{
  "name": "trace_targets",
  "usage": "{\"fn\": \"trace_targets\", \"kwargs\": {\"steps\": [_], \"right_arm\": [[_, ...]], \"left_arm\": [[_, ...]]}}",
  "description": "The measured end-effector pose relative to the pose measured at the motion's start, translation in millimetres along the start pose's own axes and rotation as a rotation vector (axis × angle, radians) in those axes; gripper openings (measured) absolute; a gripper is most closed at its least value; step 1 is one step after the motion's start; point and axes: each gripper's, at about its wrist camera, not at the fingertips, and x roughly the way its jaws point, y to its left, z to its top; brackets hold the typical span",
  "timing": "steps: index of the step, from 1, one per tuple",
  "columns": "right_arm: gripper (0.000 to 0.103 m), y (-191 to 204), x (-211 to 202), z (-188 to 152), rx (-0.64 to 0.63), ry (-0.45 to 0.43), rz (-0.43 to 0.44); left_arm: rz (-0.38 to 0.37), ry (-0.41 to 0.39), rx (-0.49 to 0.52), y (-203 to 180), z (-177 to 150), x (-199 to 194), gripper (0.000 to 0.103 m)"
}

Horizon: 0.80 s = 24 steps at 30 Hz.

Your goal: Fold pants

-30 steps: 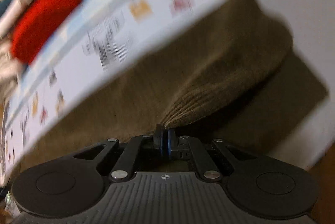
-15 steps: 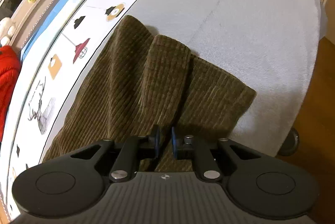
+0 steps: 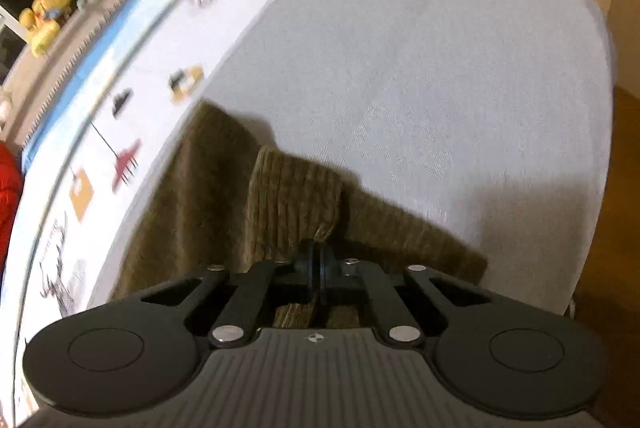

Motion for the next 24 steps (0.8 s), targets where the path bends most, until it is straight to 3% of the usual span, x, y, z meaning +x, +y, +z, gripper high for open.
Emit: {"fn": "trace_targets", "kwargs": {"steps": [4, 5, 7, 9, 11, 14, 17, 19, 20, 24], "right_arm": [[0.001, -6.4, -56.4, 10.1, 0.112, -0.160, 0.078], [0.001, -8.9, -69.0, 9.2, 0.115, -0.184, 0.065], [0.000, -17.1, -79.4, 6.3, 0.115, -0.196, -0.019], [0.000, -26.0, -81.4, 7.6, 0.084, -0.219, -0.185], [0.000, -38.2, -70.3, 9.5, 0.059, -0.153, -0.227], [0.002, -48.2, -46.2, 2.8, 0.097, 0.014, -0.136], [0.009, -40.6, -43.8, 4.5, 0.122, 0.008, -0.024], [0.034, -34.5, -37.8, 2.7, 0.113, 0.008, -0.021], [0.039, -32.5, -33.7, 1.9, 0.116, 0.013, -0.034], [0.039, -37.9, -9.0, 2.9, 0.161, 0.059, -0.061]], "left_arm": [[0.009, -0.116, 0.052, -3.4, 1.0, -20.4, 0.027], [0.018, -0.134, 0.073, -5.8, -0.1, -24.2, 0.027], [0.045, -0.136, 0.110, -9.5, -4.2, -26.5, 0.027], [0.052, -0.094, 0.124, -8.4, -8.4, -20.9, 0.027], [0.063, -0.048, 0.149, -6.5, -12.5, -12.6, 0.028], [0.051, -0.031, 0.147, 0.8, -15.5, -10.1, 0.029], [0.016, -0.041, 0.098, 6.0, -14.2, -14.1, 0.036], [0.016, -0.039, 0.077, 5.7, -13.2, -14.0, 0.046], [0.010, -0.038, 0.066, 5.7, -12.5, -13.4, 0.052], [-0.024, -0.010, 0.012, 10.1, -10.6, -7.1, 0.055]]}}
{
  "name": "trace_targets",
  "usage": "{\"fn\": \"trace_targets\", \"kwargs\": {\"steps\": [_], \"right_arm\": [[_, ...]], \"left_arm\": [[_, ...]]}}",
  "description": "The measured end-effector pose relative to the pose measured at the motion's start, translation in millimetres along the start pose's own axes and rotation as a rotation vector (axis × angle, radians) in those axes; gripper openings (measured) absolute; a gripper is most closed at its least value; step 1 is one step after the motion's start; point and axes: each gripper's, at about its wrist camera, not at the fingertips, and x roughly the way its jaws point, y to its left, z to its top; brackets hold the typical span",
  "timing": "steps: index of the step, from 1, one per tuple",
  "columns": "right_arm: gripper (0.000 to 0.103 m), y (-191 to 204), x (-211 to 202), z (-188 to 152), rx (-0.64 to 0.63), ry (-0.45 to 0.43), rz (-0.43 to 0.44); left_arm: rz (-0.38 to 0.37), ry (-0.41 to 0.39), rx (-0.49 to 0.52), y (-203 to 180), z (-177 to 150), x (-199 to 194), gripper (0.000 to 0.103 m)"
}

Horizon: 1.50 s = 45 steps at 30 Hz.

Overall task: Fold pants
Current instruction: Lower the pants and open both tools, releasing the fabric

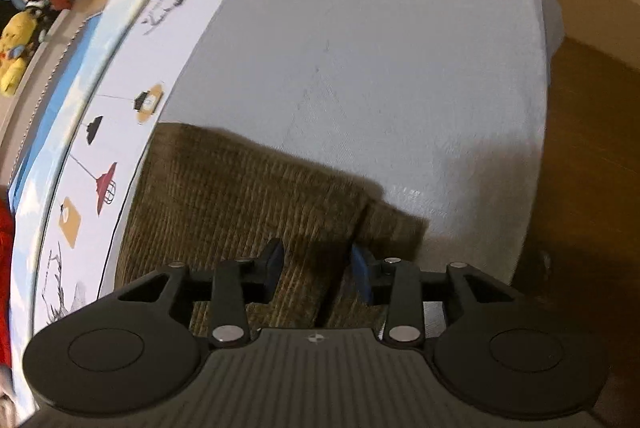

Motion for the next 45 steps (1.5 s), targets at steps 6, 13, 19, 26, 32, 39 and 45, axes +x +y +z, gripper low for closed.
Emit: {"fn": "trace_targets", "kwargs": {"steps": [6, 13, 19, 26, 32, 39, 45], "right_arm": [[0.002, 9.3, -18.7, -7.1, -0.023, -0.118, 0.005], [0.002, -1.2, -54.3, -11.1, -0.045, -0.175, -0.084], [0.007, -13.5, -26.8, -7.7, -0.080, -0.023, -0.153], [0.019, 16.8, -68.8, -13.0, -0.196, -0.261, -0.157], [0.036, 28.8, -43.2, -14.5, -0.276, -0.123, -0.112], [0.037, 32.2, -32.4, -18.6, -0.218, -0.043, -0.165], [0.037, 116.2, -55.7, -54.2, -0.445, -0.173, 0.066]], "left_arm": [[-0.028, -0.091, -0.037, 9.2, 0.0, -15.2, 0.025], [0.030, 0.013, 0.053, 4.5, -11.8, -4.9, 0.027], [0.081, -0.011, 0.086, 4.8, -12.7, -6.7, 0.047], [0.034, -0.270, 0.050, -1.7, -6.2, -49.7, 0.048], [0.108, 0.015, 0.105, -9.1, -9.2, 6.5, 0.039], [0.109, -0.063, 0.054, 2.2, -5.2, -8.2, 0.038], [0.016, -0.127, 0.067, -17.1, 8.4, -17.8, 0.038]]}}
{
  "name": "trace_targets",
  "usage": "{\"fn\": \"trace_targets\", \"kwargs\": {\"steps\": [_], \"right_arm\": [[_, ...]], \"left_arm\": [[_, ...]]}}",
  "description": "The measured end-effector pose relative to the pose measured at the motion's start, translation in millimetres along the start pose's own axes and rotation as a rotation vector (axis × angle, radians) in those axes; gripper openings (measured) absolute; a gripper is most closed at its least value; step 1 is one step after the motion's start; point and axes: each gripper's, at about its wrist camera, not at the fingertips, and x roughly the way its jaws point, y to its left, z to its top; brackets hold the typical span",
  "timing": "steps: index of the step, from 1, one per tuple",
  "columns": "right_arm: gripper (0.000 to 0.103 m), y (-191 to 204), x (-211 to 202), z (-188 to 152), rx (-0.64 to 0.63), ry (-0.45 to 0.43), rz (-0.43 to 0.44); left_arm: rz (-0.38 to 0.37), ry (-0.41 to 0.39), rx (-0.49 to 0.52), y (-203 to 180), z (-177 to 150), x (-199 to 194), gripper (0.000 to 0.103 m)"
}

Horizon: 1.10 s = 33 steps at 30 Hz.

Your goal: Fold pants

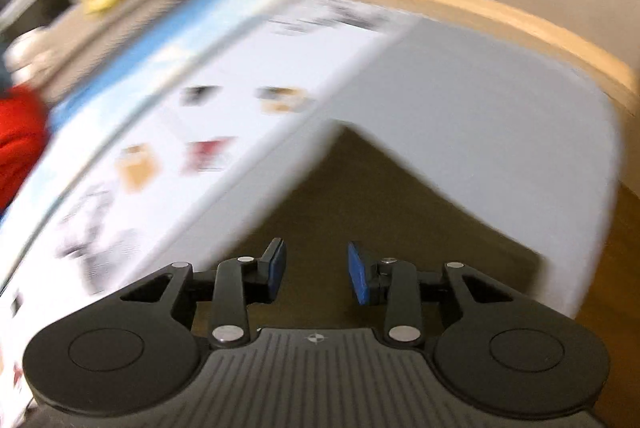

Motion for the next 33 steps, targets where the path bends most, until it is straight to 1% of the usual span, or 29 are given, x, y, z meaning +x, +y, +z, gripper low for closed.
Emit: {"fn": "trace_targets", "kwargs": {"steps": [1, 2, 3, 4, 5, 6, 8, 11, 13, 15, 17, 21, 23, 25, 29, 30, 31, 32, 33], "right_arm": [[0.037, 23.2, -1.8, -3.3, -0.055, -0.020, 0.041], [0.037, 42.9, -3.3, -5.2, -0.096, -0.031, 0.073], [0.036, 63.8, -6.5, -7.0, -0.142, -0.037, 0.116], [0.029, 86.9, -7.3, -12.1, -0.188, -0.038, 0.175], [0.024, 108.6, -7.2, -14.3, -0.220, -0.036, 0.223], [0.017, 131.2, -6.9, -20.4, -0.262, -0.027, 0.290], [0.016, 172.1, -4.7, -32.0, -0.333, -0.012, 0.381], [0.016, 231.0, -5.9, -54.0, -0.431, 0.026, 0.483], [0.017, 267.4, -0.2, -70.9, -0.492, 0.095, 0.561], [0.017, 294.3, 2.3, -89.1, -0.550, 0.157, 0.612], [0.018, 325.2, 4.3, -112.4, -0.629, 0.211, 0.641], [0.018, 376.4, 10.6, -152.0, -0.751, 0.277, 0.676], [0.018, 395.3, 16.1, -166.4, -0.773, 0.314, 0.696], [0.022, 413.4, 24.6, -180.9, -0.789, 0.361, 0.708], [0.023, 427.6, 38.7, -208.2, -0.861, 0.429, 0.702], [0.018, 431.1, 44.9, -215.3, -0.889, 0.446, 0.694], [0.009, 434.1, 51.6, -221.3, -0.917, 0.460, 0.676], [0.009, 434.9, 56.4, -223.3, -0.921, 0.451, 0.664], [0.008, 435.7, 58.1, -220.8, -0.894, 0.447, 0.674]], "left_arm": [[-0.015, 0.036, -0.015, -0.4, 0.9, 6.7, 0.038], [-0.013, 0.079, -0.019, 1.2, 0.0, 13.5, 0.038], [0.007, 0.126, -0.013, 3.2, -4.4, 21.1, 0.033], [0.025, 0.168, -0.005, 5.0, -10.8, 28.0, 0.027], [0.050, 0.192, 0.014, 6.2, -12.5, 32.9, 0.021], [0.066, 0.192, 0.047, 7.2, -14.6, 34.2, 0.018], [0.071, 0.189, 0.082, 9.4, -22.1, 31.8, 0.018], [0.060, 0.186, 0.080, 16.9, -28.7, 30.5, 0.018], [0.051, 0.188, 0.065, 19.8, -29.4, 32.5, 0.018], [0.045, 0.187, 0.055, 19.6, -24.7, 37.6, 0.018], [0.047, 0.186, 0.054, 18.9, -23.3, 38.5, 0.018], [0.055, 0.191, 0.049, 17.0, -21.0, 40.6, 0.018], [0.057, 0.194, 0.048, 16.4, -19.8, 42.1, 0.018], [0.054, 0.196, 0.052, 16.1, -19.5, 43.3, 0.018], [0.036, 0.199, 0.050, 18.9, -18.5, 44.9, 0.018], [0.031, 0.201, 0.046, 19.7, -18.1, 45.3, 0.018], [0.028, 0.203, 0.044, 20.6, -17.5, 45.3, 0.018], [0.027, 0.205, 0.045, 20.7, -16.8, 45.4, 0.018], [0.027, 0.207, 0.048, 20.4, -16.1, 45.6, 0.018]]}}
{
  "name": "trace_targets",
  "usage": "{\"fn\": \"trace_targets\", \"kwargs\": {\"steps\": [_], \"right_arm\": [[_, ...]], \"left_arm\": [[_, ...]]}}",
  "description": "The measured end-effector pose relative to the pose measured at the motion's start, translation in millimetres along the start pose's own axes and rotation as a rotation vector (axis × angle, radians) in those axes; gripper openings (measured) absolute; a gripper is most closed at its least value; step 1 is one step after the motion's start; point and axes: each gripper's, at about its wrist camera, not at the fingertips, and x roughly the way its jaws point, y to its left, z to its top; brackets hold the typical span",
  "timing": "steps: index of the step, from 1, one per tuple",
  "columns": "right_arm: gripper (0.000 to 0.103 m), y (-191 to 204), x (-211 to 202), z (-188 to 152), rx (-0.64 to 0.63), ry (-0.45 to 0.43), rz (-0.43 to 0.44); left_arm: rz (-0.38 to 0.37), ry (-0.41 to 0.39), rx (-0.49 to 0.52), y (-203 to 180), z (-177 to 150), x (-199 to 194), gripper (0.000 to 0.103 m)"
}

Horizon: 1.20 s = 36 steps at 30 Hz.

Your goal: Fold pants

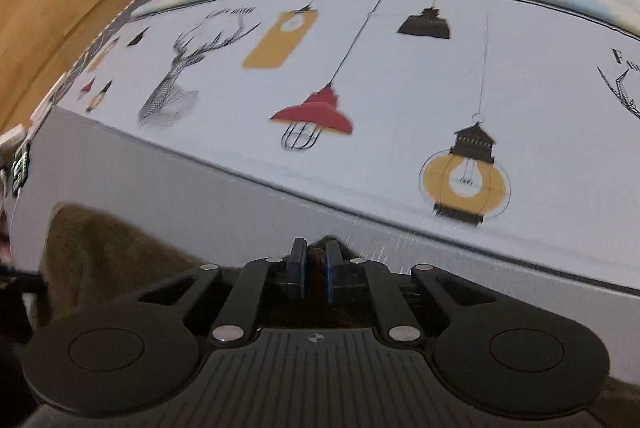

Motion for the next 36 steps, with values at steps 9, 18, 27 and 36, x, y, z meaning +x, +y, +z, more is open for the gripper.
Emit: {"fn": "trace_targets", "kwargs": {"steps": [9, 18, 27, 36], "right_arm": [[0.007, -3.5, 2.3, 5.8, 0.042, -0.053, -0.074], [0.010, -14.0, -59.0, 3.1, 0.027, -0.161, -0.016], [0.011, -0.2, -16.8, -37.9, -0.226, 0.094, -0.121], [0.012, -28.2, -81.3, -23.3, -0.016, -0.111, -0.165]], "left_arm": [[-0.012, -0.015, -0.014, -3.8, 4.4, -9.2, 0.031], [-0.055, -0.187, -0.064, -11.1, 11.7, -40.0, 0.054], [-0.061, -0.198, 0.045, -53.5, 21.1, -39.6, 0.053], [0.094, -0.077, 0.188, -65.5, 30.3, 3.8, 0.046]]}}
